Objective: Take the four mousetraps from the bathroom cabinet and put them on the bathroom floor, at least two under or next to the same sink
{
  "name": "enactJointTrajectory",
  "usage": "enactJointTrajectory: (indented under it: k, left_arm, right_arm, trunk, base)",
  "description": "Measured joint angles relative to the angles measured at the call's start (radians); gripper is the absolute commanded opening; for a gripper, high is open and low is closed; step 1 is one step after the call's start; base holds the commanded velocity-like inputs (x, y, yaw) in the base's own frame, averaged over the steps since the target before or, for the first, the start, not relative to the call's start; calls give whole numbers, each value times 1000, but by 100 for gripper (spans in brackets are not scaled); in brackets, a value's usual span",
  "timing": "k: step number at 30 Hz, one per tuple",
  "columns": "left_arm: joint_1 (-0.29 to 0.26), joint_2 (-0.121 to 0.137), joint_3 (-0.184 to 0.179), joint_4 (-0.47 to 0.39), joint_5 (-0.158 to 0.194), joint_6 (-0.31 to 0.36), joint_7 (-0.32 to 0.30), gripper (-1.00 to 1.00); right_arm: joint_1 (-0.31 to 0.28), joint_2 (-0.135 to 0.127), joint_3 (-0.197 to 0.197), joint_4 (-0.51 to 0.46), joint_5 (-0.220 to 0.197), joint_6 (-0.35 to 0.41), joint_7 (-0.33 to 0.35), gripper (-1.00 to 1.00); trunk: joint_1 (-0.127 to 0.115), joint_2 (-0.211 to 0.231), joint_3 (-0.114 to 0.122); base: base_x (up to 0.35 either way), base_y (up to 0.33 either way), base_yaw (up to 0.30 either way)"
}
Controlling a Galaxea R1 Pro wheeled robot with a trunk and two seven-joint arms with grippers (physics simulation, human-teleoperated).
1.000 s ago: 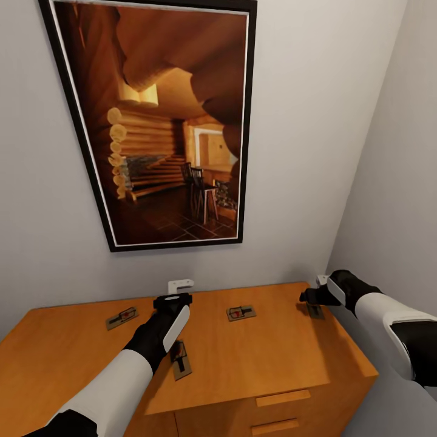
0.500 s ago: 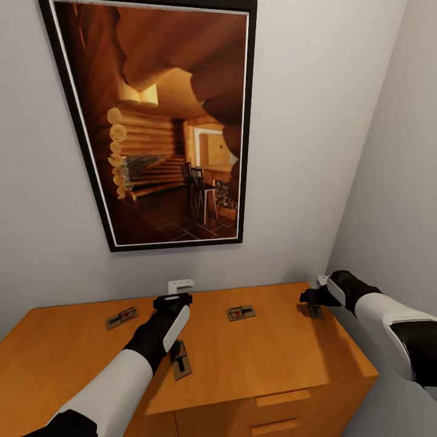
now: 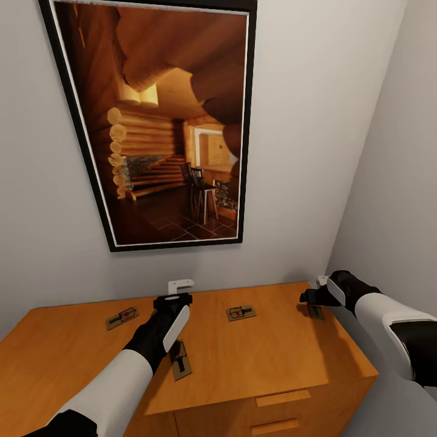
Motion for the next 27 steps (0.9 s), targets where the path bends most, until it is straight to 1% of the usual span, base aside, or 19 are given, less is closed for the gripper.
enactJointTrajectory:
  k: [5, 22, 27]
  left_arm:
    - [0, 0, 0, 0, 0, 0, 0, 100]
    - [0, 0, 0, 0, 0, -1, 0, 100]
    - [0, 0, 0, 0, 0, -1, 0, 100]
  right_arm:
    - [0, 0, 0, 0, 1, -1, 0, 100]
    - [0, 0, 0, 1, 1, 1, -1, 100]
    - [0, 0, 0, 4, 1, 1, 0, 100]
  trunk:
    - [0, 0, 0]
    - [65, -119, -53]
    - [65, -119, -53]
  base:
    - [0, 0, 0]
    - [0, 0, 0]
    - [0, 0, 0]
